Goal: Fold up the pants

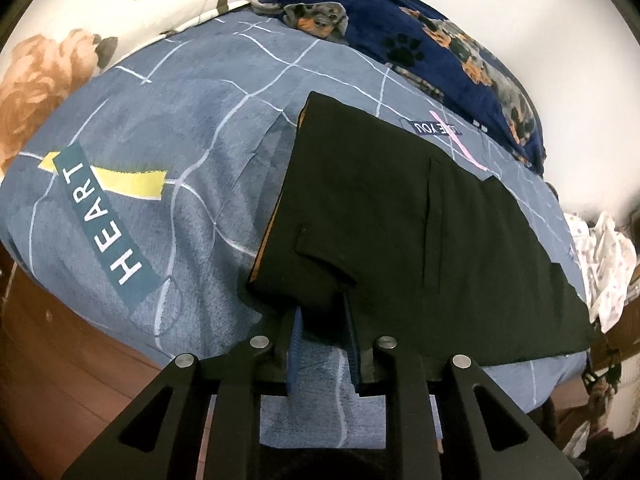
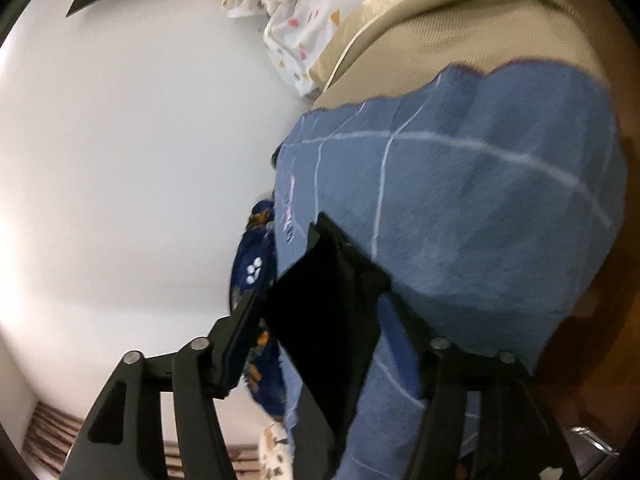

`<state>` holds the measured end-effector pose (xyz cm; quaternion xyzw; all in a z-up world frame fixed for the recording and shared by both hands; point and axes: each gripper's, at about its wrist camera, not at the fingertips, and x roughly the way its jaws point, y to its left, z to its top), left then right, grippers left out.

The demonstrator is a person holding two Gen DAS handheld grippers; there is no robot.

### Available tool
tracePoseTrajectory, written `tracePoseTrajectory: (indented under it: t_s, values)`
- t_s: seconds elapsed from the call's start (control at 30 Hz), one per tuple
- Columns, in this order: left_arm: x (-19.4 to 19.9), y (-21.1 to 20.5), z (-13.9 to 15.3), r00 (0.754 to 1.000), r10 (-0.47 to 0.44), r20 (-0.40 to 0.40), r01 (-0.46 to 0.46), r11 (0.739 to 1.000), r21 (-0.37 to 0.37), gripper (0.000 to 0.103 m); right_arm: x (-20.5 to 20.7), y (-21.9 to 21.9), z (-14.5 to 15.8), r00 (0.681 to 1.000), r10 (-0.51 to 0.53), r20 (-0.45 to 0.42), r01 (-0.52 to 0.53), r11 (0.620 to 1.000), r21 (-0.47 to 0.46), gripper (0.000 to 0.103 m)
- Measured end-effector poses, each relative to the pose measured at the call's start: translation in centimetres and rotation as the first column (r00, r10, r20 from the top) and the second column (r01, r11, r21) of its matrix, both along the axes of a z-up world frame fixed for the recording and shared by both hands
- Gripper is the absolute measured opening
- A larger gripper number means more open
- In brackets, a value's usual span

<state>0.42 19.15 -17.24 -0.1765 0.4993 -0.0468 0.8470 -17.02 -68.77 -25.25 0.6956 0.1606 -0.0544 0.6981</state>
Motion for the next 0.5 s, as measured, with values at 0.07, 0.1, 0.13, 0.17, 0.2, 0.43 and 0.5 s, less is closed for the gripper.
tracePoseTrajectory:
  t_s: [0.07,0.1,0.13,0.17,0.2,0.43,0.5]
  values:
    - [0.0,-0.1,0.0,1.0,0.001,0.001,-0.001,1.0,0.001,0.022,-0.5,-0.1,0.5,0.999,-0.02,-0.029,0.018,0.999,-0.041,0.061]
    - [0.0,-0.1,0.0,1.0,0.0,0.0,0.0,1.0,0.001,0.022,-0.6,-0.3,1.0,0.998,-0.044,-0.045,0.041,0.996,-0.077,0.062]
    - [0.0,0.0,0.0,1.0,0.0,0.0,0.0,1.0,0.0,0.022,-0.8,-0.5,1.5,0.997,-0.06,-0.054,0.054,0.993,-0.107,0.063]
    - [0.0,-0.1,0.0,1.0,0.0,0.0,0.0,1.0,-0.001,0.022,-0.8,-0.7,1.8,0.996,-0.058,-0.064,0.05,0.991,-0.126,0.063]
    - [0.0,-0.1,0.0,1.0,0.0,0.001,0.0,1.0,-0.001,0.023,-0.5,-0.9,1.8,0.997,-0.042,-0.071,0.033,0.992,-0.126,0.063]
    - [-0.1,-0.2,-0.1,1.0,-0.003,0.005,0.003,1.0,0.003,0.025,2.5,-0.8,1.9,0.991,0.078,-0.107,-0.094,0.983,-0.156,0.058]
    - [-0.1,-0.3,0.0,1.0,-0.006,0.007,0.006,1.0,0.004,0.026,3.8,0.2,1.6,0.981,0.148,-0.128,-0.167,0.974,-0.152,0.041]
